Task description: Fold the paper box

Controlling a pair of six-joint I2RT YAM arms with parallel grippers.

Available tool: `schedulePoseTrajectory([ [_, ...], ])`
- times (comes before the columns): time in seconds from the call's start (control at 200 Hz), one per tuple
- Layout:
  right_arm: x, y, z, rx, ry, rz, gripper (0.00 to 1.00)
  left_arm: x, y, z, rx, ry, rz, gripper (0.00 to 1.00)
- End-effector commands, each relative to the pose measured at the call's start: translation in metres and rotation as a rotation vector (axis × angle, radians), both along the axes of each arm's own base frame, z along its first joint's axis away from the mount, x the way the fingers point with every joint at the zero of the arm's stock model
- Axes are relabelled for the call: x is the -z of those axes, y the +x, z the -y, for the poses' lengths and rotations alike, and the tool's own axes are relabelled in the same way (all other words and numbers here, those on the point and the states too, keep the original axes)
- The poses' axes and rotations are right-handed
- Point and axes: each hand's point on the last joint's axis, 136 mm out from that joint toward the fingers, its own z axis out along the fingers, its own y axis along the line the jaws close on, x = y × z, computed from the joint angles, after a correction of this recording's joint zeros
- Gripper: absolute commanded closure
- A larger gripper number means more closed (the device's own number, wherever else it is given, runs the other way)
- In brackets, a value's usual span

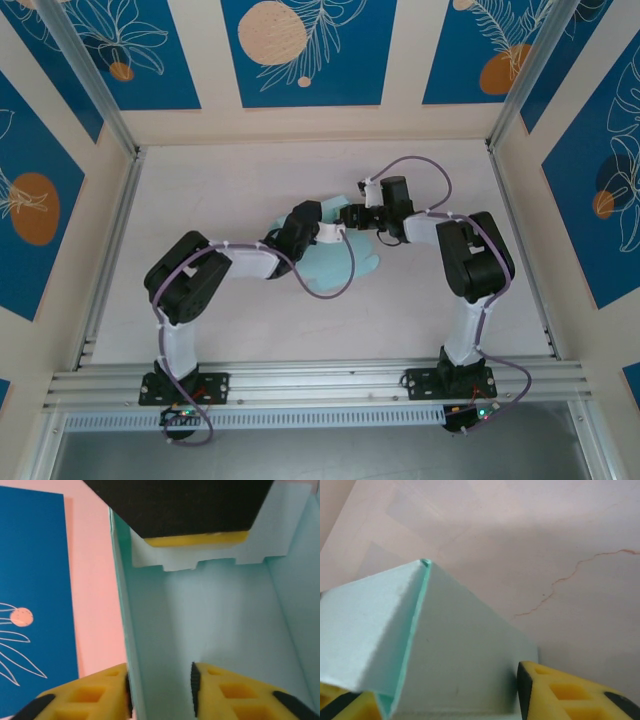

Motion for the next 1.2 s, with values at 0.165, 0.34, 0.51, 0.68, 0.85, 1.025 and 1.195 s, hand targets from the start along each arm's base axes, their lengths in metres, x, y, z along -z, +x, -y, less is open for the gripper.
schedulePoseTrajectory([
  [0.165, -0.006, 0.001, -0.008, -0.002, -0.09, 0.079, 0.61, -0.024, -0.03, 0.016, 0.066, -0.091, -0.041, 0.48],
  [0.34, -0.008, -0.001, -0.003, 0.02, -0.108, 0.1, 0.64, -0.071, -0.052, 0.014, 0.045, -0.308, -0.101, 0.2],
  [0.51, -0.011, -0.004, -0.003, 0.022, -0.13, 0.131, 0.64, -0.138, -0.051, -0.021, -0.191, -0.651, -0.182, 0.08],
  [0.68, -0.012, -0.004, -0.007, 0.014, -0.146, 0.143, 0.64, -0.159, -0.027, -0.052, -0.402, -0.817, -0.29, 0.0],
  [0.85, -0.013, -0.004, -0.01, 0.013, -0.161, 0.158, 0.64, -0.143, 0.016, -0.069, -0.591, -0.834, -0.425, 0.0],
  [1.025, -0.012, -0.005, -0.013, 0.013, -0.178, 0.166, 0.64, -0.101, 0.041, -0.048, -0.597, -0.689, -0.519, 0.02],
  [1.195, -0.014, -0.005, -0.015, 0.013, -0.173, 0.169, 0.63, -0.069, 0.048, -0.041, -0.6, -0.617, -0.547, 0.08],
])
